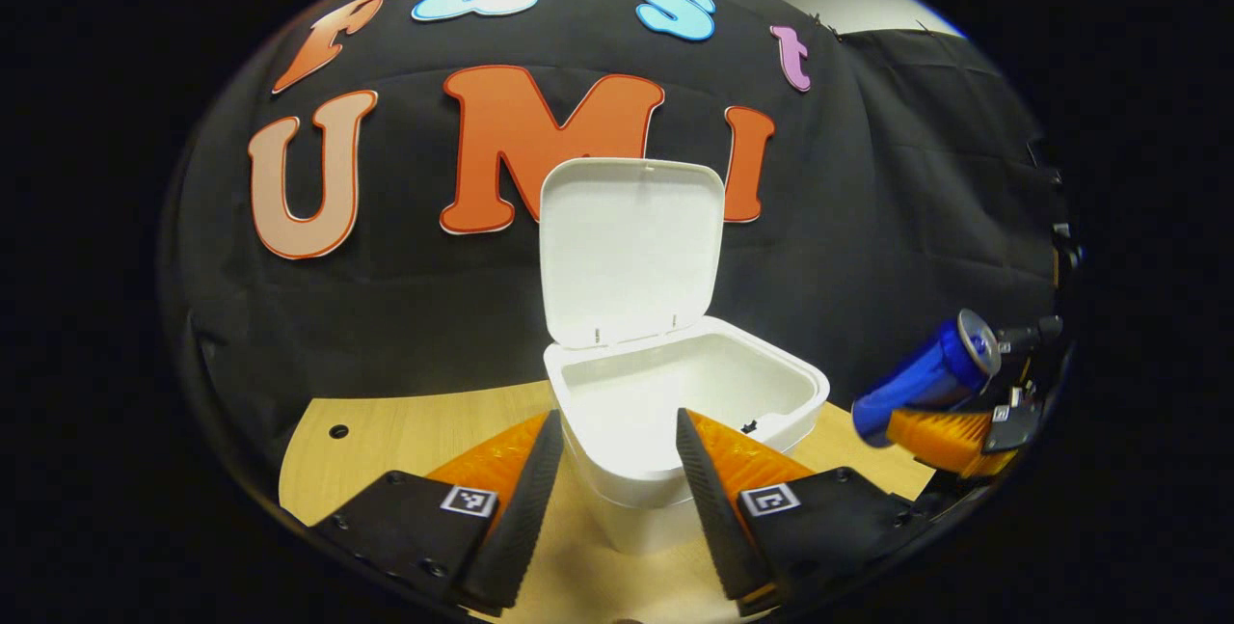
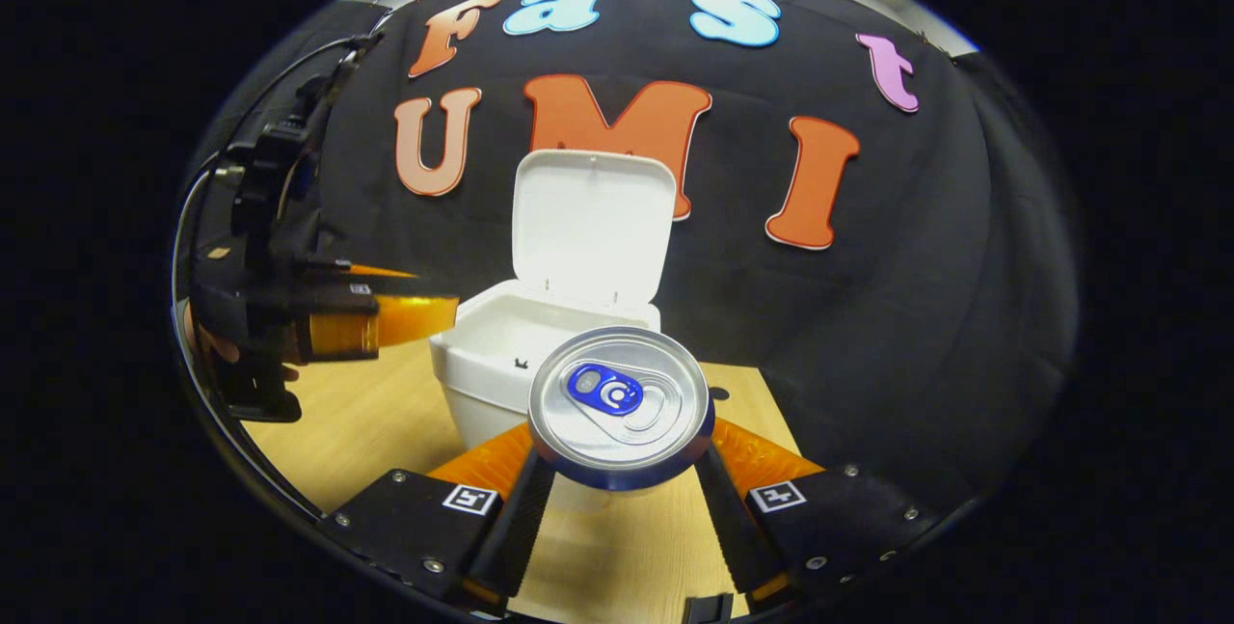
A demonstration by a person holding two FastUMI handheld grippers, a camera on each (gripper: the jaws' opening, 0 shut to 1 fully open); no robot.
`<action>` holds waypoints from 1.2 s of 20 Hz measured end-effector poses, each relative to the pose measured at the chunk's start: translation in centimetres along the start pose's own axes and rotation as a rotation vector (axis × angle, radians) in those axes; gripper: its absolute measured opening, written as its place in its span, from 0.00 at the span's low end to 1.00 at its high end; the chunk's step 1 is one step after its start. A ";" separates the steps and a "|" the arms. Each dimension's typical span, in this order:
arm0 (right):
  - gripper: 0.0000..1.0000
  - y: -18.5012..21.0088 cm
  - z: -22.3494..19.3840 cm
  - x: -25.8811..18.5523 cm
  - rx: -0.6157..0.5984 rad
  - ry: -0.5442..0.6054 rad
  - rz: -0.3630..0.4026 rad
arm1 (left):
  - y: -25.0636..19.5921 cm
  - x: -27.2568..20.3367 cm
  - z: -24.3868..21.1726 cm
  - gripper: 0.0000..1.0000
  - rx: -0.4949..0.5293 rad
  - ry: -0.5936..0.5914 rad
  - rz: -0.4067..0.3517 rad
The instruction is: Press the lid of the desktop garbage bin to open it, pick up the crumpled paper on the desktop and throw it into the bin, then pick up the pop can on the desktop and drop it into the bin, and finally close the garbage bin lid.
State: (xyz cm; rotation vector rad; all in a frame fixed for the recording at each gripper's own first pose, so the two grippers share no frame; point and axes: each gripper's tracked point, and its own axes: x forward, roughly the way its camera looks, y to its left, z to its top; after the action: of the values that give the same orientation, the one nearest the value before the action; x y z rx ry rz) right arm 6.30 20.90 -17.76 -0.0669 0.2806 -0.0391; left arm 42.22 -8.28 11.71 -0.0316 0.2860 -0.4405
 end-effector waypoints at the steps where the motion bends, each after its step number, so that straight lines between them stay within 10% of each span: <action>1: 0.80 0.0 0.7 0.2 -0.004 -0.014 0.003 | 0.3 -0.2 -0.1 0.82 0.005 -0.004 0.011; 24: 0.80 1.3 3.7 8.1 -0.076 -0.026 0.106 | 8.0 -5.8 -0.7 0.91 0.018 -0.036 0.241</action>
State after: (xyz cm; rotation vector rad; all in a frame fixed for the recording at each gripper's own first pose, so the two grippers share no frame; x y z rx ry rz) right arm 15.12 21.99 -16.57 -0.1276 0.2592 0.0775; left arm 40.38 1.44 11.87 0.0126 0.2472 -0.2027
